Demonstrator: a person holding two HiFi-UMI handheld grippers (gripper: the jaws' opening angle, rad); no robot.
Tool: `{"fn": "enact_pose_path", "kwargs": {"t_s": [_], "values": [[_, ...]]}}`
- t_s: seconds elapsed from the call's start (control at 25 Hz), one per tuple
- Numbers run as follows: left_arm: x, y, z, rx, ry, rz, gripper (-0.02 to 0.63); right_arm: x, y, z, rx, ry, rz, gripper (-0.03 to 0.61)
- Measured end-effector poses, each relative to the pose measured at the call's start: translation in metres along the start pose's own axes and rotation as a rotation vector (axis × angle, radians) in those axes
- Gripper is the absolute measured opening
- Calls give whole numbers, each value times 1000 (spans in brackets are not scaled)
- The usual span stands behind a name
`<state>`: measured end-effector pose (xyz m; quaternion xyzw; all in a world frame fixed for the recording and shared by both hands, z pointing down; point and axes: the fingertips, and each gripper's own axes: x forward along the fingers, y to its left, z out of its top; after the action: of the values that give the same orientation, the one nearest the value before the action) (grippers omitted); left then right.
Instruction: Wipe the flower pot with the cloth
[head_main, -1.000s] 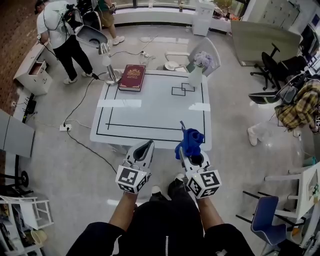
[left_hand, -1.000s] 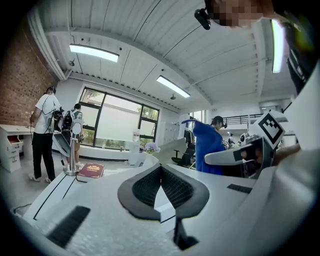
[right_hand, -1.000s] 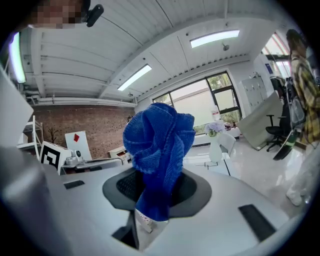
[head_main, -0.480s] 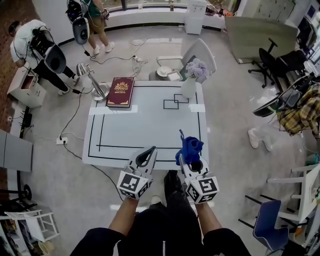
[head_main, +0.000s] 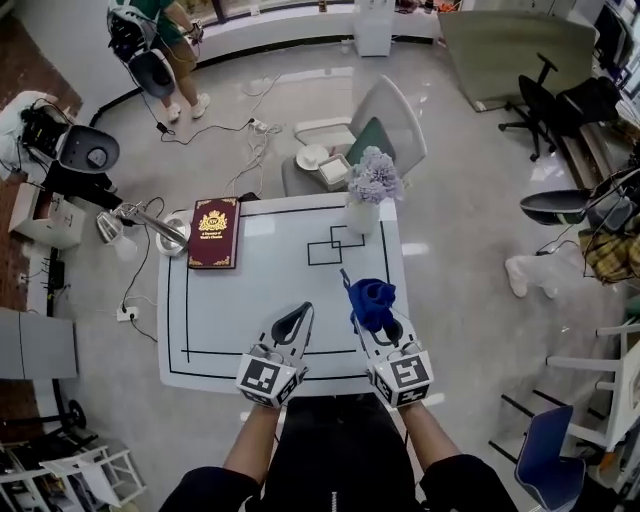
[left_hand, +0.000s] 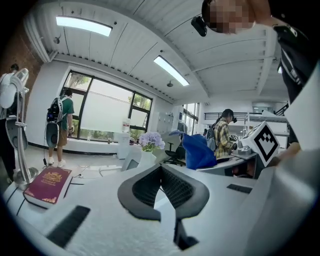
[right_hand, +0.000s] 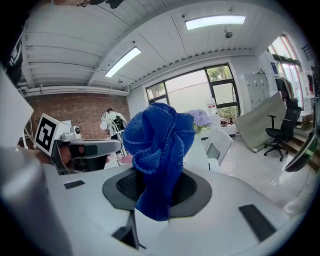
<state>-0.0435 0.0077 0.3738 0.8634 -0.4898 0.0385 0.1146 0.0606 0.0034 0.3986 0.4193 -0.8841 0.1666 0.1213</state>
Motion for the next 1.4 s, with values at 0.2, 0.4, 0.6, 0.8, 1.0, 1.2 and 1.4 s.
{"fn": "enact_pose_path", "kwargs": {"t_s": [0.2,0.4,0.6,0.8,1.0,1.2,1.4], "values": [[54,21,-9,-2,26,-2,6,40,-62,-10,-30,39,-74,112],[118,44,-20,-19,36,-39,5,89,-118,-14,-30,38,-116,113],[161,53,-40,-31,46,-89,5,131,-173,-24,-23,64,-171,112],[173,57,-65,-45,86,-111,5,162,-209,-18,17,45,-179,112],[171,57,-87,-68,137,-118,6,187,-216,-10,1,41,-104,112],[172,57,-93,-75,168,-126,6,200,-226,-50,54,191,-65,112],[174,59,-96,-77,185,-120,5,189,-232,-29,43,118,-96,112]]}}
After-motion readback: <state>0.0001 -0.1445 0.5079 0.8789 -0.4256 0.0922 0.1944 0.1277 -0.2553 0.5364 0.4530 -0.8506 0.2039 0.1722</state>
